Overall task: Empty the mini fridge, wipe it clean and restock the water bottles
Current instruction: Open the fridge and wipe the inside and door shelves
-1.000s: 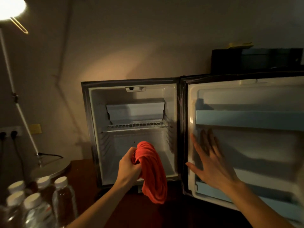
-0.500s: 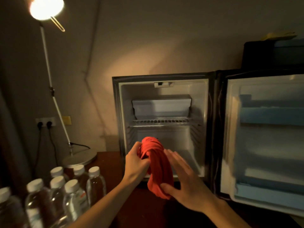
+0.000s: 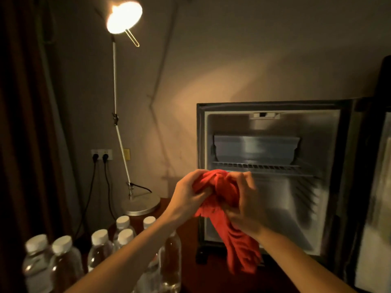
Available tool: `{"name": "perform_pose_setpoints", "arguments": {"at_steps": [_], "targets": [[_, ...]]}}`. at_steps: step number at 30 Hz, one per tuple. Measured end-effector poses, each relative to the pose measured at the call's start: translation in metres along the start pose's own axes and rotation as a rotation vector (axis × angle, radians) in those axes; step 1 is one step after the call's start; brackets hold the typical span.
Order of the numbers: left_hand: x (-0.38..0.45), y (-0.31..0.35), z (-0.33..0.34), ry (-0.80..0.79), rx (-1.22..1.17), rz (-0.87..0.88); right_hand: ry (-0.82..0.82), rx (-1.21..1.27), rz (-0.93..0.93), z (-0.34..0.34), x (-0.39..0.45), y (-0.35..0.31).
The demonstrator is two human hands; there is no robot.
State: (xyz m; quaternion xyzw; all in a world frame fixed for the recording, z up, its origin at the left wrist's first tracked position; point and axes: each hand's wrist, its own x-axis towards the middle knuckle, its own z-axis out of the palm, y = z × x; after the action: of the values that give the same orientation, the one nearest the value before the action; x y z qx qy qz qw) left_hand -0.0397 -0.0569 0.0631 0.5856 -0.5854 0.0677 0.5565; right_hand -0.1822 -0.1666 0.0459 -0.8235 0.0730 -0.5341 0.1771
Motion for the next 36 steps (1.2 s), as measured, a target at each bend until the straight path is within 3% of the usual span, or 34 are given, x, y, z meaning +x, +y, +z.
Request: {"name": "perform_pose_setpoints", "arguments": {"at_steps": [4,7,10,14,20,36], "targets": [[0.023,0.004,-0.005,0.038,0.028,0.062,0.011,0.100,-0.026,0.022,0.018,-0.005],[0.035,-0.004,-0.017,0.067,-0.020,0.103,0.058,0.024,-0.080,0.023,0.045,-0.001],[0.045,-0.013,-0.028,0.114,-0.131,0.070,0.227,-0.049,-0.086,0.023,0.085,0.000],[0.060,-0.029,-0.044,0.210,0.060,0.056,0.354,-0.158,-0.117,0.024,0.147,-0.017],[0.076,-0.050,-0.059,0.333,0.196,0.016,0.150,-0.588,-0.272,0.063,0.188,-0.016],[0.026,-0.073,-0.049,0.259,0.287,-0.140,-0.132,-0.635,-0.461,0.108,0.036,0.057]]}}
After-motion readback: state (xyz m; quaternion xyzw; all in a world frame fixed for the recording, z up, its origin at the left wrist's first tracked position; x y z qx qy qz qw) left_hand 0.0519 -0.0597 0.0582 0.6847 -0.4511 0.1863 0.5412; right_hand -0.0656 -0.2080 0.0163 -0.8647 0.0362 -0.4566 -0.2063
